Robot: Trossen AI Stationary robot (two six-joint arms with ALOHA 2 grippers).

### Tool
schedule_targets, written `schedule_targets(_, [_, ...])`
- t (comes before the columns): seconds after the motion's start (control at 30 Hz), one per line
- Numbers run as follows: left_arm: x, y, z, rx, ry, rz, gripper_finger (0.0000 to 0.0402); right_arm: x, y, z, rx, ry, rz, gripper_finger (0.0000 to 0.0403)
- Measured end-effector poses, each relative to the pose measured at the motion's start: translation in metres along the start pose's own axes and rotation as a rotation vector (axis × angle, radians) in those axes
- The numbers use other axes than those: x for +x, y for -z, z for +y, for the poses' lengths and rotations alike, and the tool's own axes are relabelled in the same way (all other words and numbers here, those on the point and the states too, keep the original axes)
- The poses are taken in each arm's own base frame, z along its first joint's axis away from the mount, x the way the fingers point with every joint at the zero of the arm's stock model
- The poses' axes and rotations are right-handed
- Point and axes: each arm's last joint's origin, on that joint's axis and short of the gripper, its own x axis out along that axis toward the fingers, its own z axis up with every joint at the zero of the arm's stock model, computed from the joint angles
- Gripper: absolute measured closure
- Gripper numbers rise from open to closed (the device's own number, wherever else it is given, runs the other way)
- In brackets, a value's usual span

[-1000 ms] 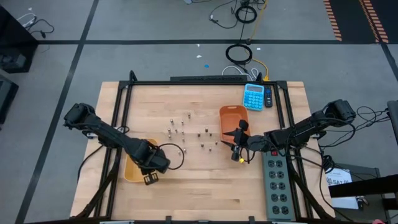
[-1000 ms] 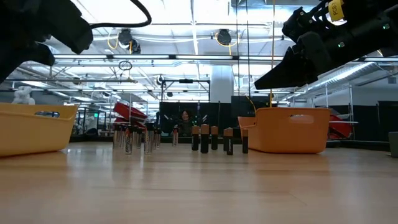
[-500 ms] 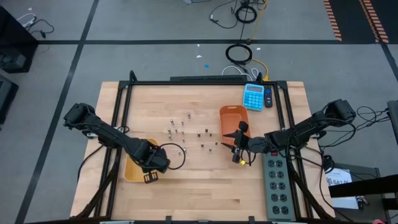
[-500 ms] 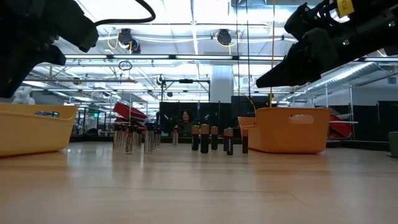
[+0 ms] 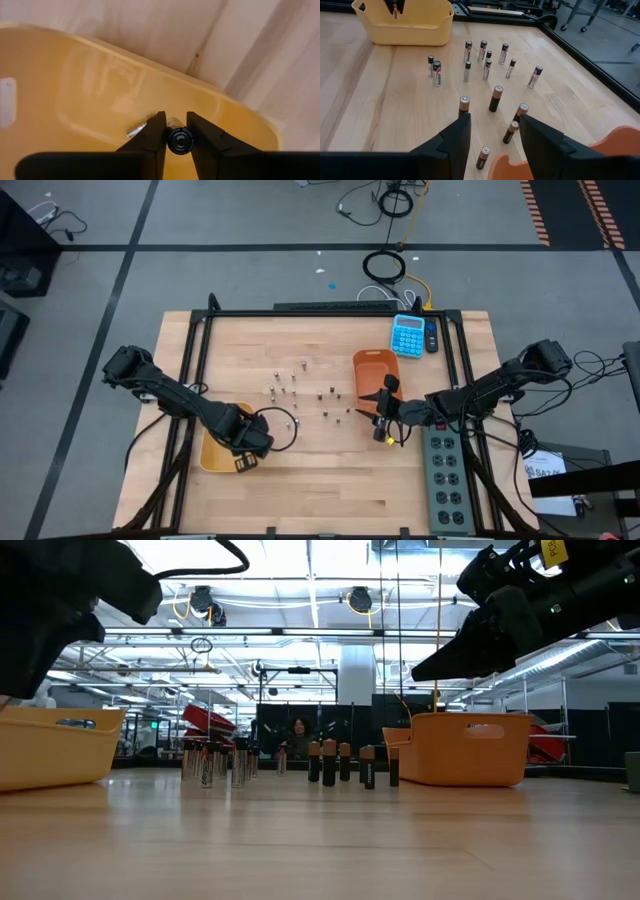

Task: Sort batteries
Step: Put the silver black battery into the yellow bin

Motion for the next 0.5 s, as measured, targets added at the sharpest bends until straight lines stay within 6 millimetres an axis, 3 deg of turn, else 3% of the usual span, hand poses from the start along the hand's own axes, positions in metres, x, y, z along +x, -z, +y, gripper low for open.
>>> schedule_targets(0.33, [0.0, 0.002, 0.002, 0.007, -0.028, 0.011, 0.0264, 0.0, 0.0, 0.0, 0.0, 0.0, 0.001, 0.0243])
schedule_targets(0.5, [-0.002, 0.005, 0.017, 0.031, -0.231, -0.008, 0.0264, 0.0, 0.0, 0.0, 0.0, 0.0, 0.001, 0.0243])
